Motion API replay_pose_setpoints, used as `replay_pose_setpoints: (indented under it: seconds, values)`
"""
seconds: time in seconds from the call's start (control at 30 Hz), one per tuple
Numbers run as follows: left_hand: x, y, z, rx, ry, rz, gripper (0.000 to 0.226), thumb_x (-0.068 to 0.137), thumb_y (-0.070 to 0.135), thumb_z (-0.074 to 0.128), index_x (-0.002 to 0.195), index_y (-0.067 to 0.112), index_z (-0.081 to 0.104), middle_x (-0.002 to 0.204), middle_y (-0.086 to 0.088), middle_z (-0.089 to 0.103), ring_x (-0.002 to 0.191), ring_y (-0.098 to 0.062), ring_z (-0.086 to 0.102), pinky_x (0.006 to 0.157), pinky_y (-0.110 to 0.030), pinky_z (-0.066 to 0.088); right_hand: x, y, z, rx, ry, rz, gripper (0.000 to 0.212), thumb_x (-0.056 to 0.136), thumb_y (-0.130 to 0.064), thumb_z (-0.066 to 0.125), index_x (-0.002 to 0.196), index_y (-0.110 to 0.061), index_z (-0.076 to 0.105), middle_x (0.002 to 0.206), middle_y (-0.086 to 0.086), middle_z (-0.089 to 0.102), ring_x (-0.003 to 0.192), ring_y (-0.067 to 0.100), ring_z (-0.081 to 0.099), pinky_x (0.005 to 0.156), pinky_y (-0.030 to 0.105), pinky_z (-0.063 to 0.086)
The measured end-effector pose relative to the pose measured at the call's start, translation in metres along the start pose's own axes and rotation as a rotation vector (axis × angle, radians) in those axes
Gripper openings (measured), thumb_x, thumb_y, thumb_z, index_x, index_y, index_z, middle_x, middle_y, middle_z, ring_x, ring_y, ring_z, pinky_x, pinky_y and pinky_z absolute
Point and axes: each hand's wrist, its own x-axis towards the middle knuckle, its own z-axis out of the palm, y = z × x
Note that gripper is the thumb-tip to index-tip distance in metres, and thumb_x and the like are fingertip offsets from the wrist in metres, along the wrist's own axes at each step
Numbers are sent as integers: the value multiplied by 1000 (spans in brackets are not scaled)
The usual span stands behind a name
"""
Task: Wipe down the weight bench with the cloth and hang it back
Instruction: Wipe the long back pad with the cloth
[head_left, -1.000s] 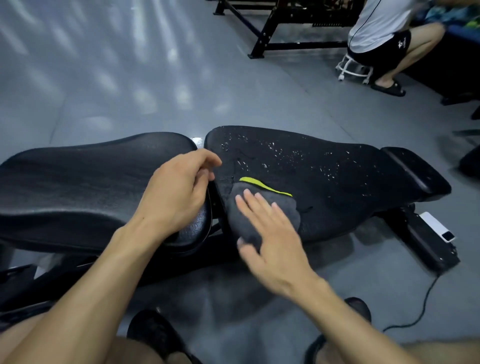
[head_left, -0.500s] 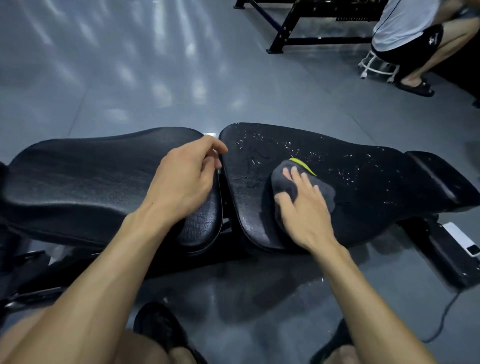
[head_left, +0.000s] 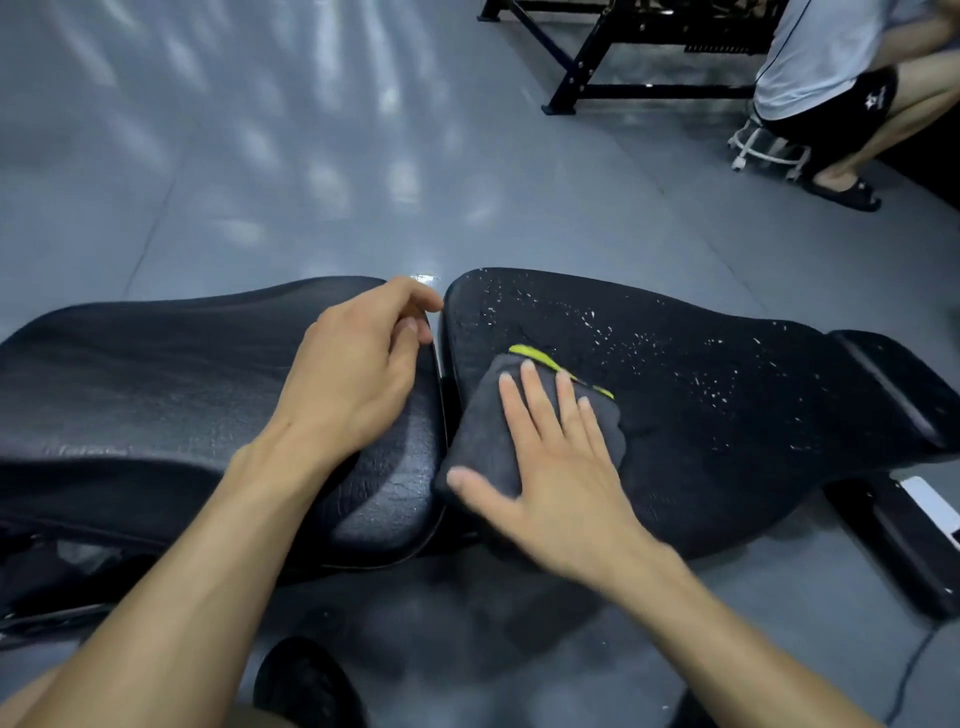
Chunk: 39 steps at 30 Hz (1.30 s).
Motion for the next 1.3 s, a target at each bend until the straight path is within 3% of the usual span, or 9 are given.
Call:
replay_pose_setpoints:
  seconds: [0.17, 0.3, 0.4, 0.63, 0.77, 0.87, 1.1, 1.23, 1.3]
  values:
    - [7, -2, -3, 1, 46, 11, 30, 97, 9, 49, 114, 30, 64, 88, 19, 68, 90, -15, 65, 90, -41, 52, 92, -3, -13, 10, -32, 124, 95, 92, -79, 27, 164, -21, 2, 172, 2, -9, 157, 26, -14, 126, 46, -6]
    - [12, -6, -1, -2, 46, 7, 29, 98, 10, 49, 114, 30, 63, 88, 20, 68, 89, -14, 65, 88, -39, 52, 27, 2, 3, 6, 85, -58, 88, 94, -76, 19, 164, -23, 5, 172, -1, -6, 157, 19, -13, 126, 40, -6]
    - [18, -12, 0, 1, 50, -9, 29, 99, 11, 49, 115, 31, 63, 89, 21, 68, 87, -11, 63, 87, -37, 51, 3, 18, 5, 34, 41, -114, 86, 94, -79, 16, 164, -28, 5, 171, -8, -6, 156, 13, -15, 125, 37, -8]
    - [26, -5, 6, 11, 58, -9, 28, 99, 10, 49, 115, 28, 64, 89, 15, 70, 91, -19, 66, 89, -44, 52, 155, -5, -19, -17, -46, 44, 72, 105, -56, 27, 164, -21, 3, 172, 5, -8, 157, 26, -11, 126, 43, -6]
    - [29, -9, 8, 13, 56, 2, 29, 99, 11, 49, 116, 30, 63, 89, 18, 69, 90, -16, 65, 87, -41, 52, 71, 12, 1, 27, 82, -199, 70, 103, -57, 23, 164, -25, 9, 172, -1, -2, 158, 18, -9, 125, 36, -9]
    - [32, -17, 7, 32, 51, -15, 29, 99, 11, 50, 115, 32, 62, 90, 22, 68, 89, -12, 63, 85, -37, 51, 52, 32, 3, 77, 35, -292, 71, 100, -62, 25, 163, -31, 14, 171, -9, 3, 157, 11, -8, 125, 33, -7]
    - [30, -12, 9, 22, 50, -4, 28, 99, 9, 52, 115, 29, 63, 90, 18, 69, 90, -14, 64, 86, -38, 51, 213, 17, -23, 38, -62, 3, 62, 106, -47, 29, 163, -28, 16, 172, -1, 3, 158, 21, -4, 126, 43, -5]
    - [31, -12, 11, 29, 30, 9, 28, 98, 9, 52, 115, 28, 63, 91, 15, 70, 90, -15, 66, 87, -41, 53, 129, 15, 6, 53, 101, -297, 65, 101, -53, 31, 161, -31, 22, 171, -3, 11, 158, 20, 1, 125, 35, -7]
    - [33, -15, 11, 35, 25, -2, 28, 99, 9, 52, 115, 29, 63, 91, 18, 69, 91, -14, 65, 87, -41, 53, 99, 35, 7, 109, 47, -405, 63, 101, -56, 31, 160, -37, 21, 171, -10, 12, 157, 11, 1, 125, 30, -6]
